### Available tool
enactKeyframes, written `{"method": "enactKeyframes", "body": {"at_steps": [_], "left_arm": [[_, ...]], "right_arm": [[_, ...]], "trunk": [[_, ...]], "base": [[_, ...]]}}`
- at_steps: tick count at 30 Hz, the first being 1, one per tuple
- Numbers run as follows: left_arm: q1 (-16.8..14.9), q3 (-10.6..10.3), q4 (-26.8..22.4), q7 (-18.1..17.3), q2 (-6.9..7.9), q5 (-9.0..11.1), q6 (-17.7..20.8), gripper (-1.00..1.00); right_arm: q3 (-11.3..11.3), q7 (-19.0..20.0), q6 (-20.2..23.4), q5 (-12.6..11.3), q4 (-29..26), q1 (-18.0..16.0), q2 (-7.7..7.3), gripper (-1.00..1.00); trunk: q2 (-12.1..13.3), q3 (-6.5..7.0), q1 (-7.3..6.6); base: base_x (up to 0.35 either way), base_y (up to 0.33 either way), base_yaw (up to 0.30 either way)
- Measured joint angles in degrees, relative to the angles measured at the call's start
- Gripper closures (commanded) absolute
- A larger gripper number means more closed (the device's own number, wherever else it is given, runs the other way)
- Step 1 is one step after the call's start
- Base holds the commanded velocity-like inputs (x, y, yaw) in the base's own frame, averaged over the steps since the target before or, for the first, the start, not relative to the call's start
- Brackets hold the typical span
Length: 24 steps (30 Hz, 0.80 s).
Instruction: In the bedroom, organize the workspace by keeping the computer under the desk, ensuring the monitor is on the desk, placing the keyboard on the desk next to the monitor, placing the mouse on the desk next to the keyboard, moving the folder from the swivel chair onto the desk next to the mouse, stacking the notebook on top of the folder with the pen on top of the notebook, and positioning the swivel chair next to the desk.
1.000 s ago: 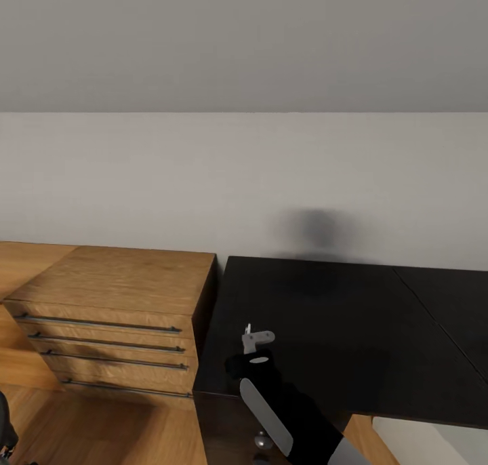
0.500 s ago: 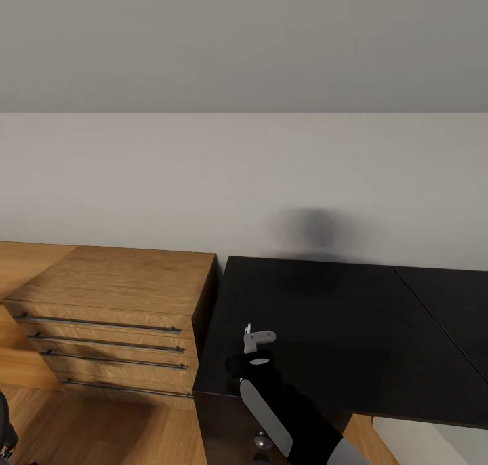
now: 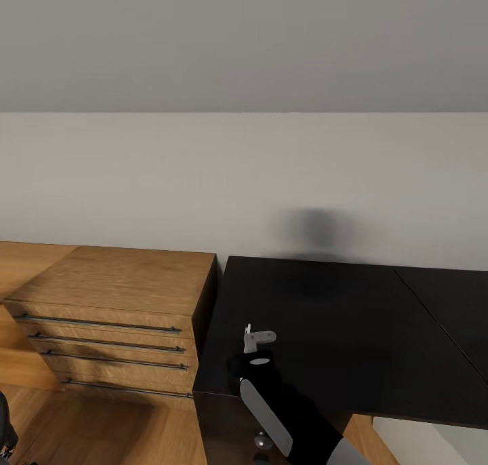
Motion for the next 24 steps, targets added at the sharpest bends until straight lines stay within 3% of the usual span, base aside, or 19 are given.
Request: {"method": "enactKeyframes", "body": {"at_steps": [8,16,21,24], "left_arm": [[0.0,0.0,0.0,0.0,0.0,0.0,0.0,-1.0],[0.0,0.0,0.0,0.0,0.0,0.0,0.0,-1.0],[0.0,0.0,0.0,0.0,0.0,-0.1,0.0,-1.0],[0.0,0.0,0.0,0.0,0.0,0.0,0.0,-1.0]], "right_arm": [[-0.3,0.1,1.0,0.0,-0.3,0.0,0.0,1.0],[-4.7,0.2,4.5,-0.2,-1.5,0.0,0.0,1.0],[-5.3,0.2,4.9,-0.4,-1.7,0.0,0.0,1.0],[-5.7,0.2,6.0,-1.7,-2.3,0.0,0.0,1.0]], "trunk": [[0.0,0.0,0.0],[0.0,0.0,0.0],[0.0,0.0,0.0],[0.0,0.0,0.0]], "base": [[0.0,0.0,0.0],[0.0,0.0,0.0],[0.0,0.0,0.0],[0.0,0.0,0.0]]}}
